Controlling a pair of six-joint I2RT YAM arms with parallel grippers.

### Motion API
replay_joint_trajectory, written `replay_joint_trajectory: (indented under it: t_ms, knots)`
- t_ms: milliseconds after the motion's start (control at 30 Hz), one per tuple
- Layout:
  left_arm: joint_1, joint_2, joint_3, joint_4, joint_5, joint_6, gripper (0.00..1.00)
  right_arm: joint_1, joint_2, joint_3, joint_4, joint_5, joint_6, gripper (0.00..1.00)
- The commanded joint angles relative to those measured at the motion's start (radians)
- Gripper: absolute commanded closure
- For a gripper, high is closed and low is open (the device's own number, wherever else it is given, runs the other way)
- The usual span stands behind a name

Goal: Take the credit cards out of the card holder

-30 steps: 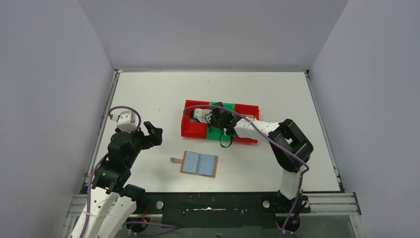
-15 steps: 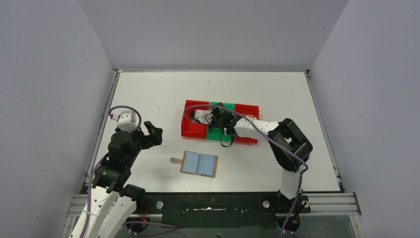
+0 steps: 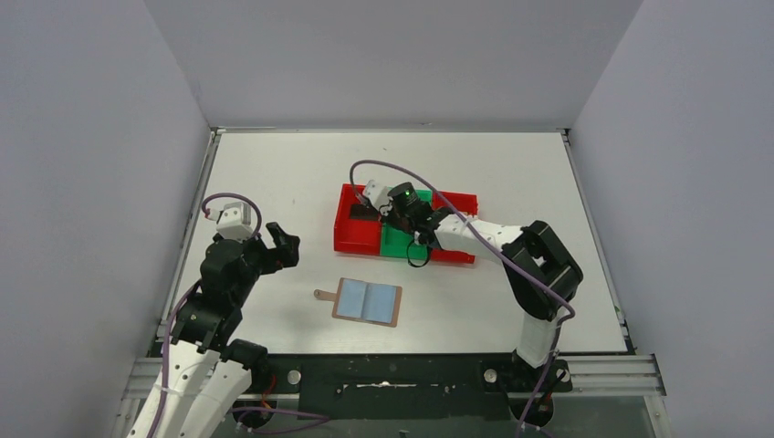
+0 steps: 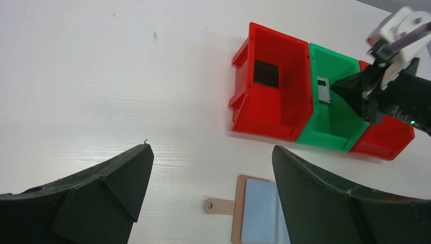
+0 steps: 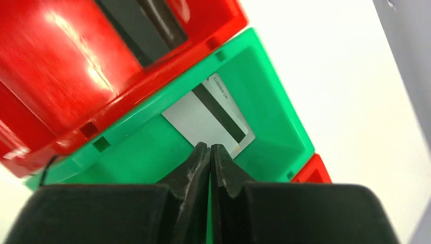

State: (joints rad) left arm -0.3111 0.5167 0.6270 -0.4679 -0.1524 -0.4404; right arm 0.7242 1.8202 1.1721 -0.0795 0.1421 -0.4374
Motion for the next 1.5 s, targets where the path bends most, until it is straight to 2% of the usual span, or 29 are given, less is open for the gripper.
replay_joint_trajectory:
  t_ms: [0, 200, 333, 567, 900, 1467]
  knots:
    - [0.010, 0.000, 0.000, 0.033, 0.012, 0.014, 0.11, -0.005, -0.137, 0.001, 0.055, 0.039, 0.415, 0.96]
    - [0.013, -0.004, -0.001, 0.032, 0.008, 0.014, 0.11, -0.012, -0.172, -0.066, 0.044, 0.091, 0.708, 0.94]
    - [0.017, -0.005, -0.001, 0.032, 0.011, 0.014, 0.11, -0.011, -0.114, -0.001, -0.052, 0.058, 0.770, 1.00]
    - [0.020, -0.009, -0.003, 0.031, 0.011, 0.012, 0.11, -0.009, -0.045, 0.014, -0.072, 0.063, 0.898, 1.00]
    - [0.021, -0.005, -0.005, 0.032, 0.017, 0.013, 0.11, -0.006, 0.069, 0.089, -0.106, 0.067, 0.931, 1.00]
    - [0.024, -0.005, -0.006, 0.031, 0.018, 0.014, 0.11, -0.011, 0.158, 0.164, -0.108, 0.108, 0.959, 0.99]
